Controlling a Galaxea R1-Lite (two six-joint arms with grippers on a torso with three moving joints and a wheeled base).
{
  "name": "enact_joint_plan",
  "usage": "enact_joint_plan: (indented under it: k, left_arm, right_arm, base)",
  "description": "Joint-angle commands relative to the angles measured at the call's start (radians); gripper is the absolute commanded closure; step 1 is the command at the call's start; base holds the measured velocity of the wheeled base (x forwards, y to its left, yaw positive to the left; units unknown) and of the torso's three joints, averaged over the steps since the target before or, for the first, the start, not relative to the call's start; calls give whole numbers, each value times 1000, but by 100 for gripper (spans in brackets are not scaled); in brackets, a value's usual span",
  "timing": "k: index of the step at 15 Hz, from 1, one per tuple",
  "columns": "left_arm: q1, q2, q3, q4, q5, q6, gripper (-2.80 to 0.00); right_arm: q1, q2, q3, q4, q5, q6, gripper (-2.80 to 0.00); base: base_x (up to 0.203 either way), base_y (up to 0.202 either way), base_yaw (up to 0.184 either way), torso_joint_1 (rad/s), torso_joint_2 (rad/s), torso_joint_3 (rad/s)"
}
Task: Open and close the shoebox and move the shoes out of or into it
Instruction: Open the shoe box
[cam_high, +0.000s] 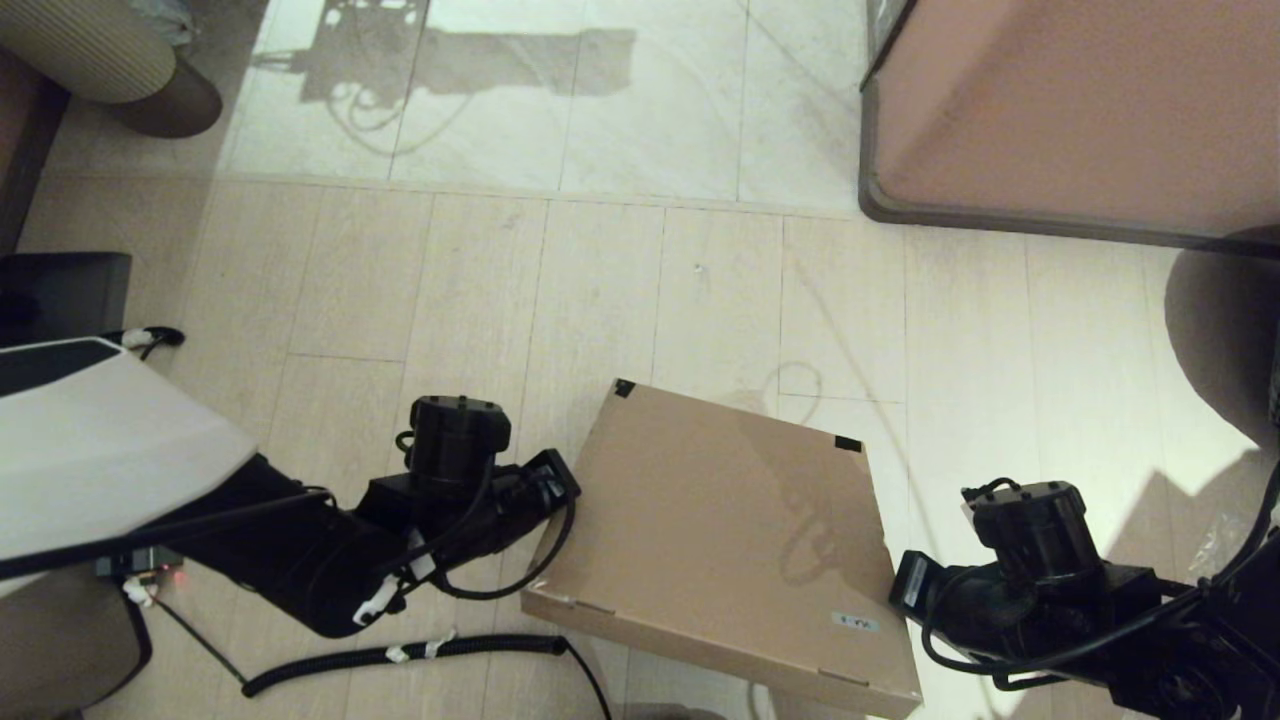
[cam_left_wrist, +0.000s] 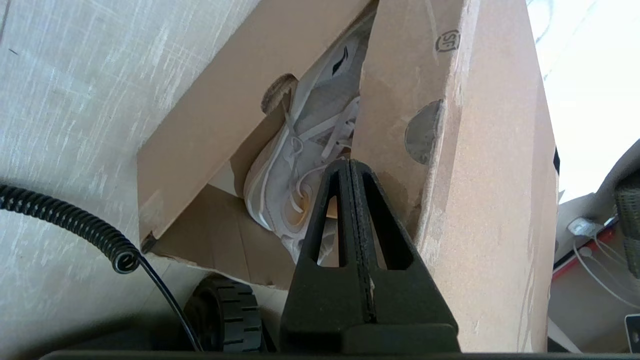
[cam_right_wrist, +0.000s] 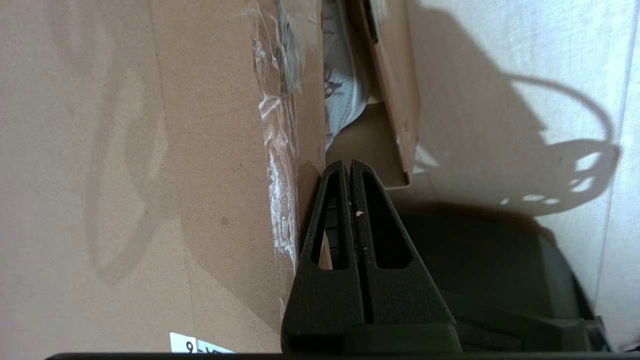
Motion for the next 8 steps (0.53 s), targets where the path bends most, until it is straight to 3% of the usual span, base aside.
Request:
enact_joint_plan:
  k: [1, 8]
  left_arm:
    - [3, -1, -3, -3, 1, -5, 0]
    - [15, 7, -58, 51, 29, -5, 0]
  right_arm:
    - [0, 3, -1, -5, 2, 6, 0]
    - [-2, 5, -9, -5, 8, 38, 0]
  base:
    - [0, 0, 0, 0, 0, 0]
    - [0, 0, 0, 0, 0, 0]
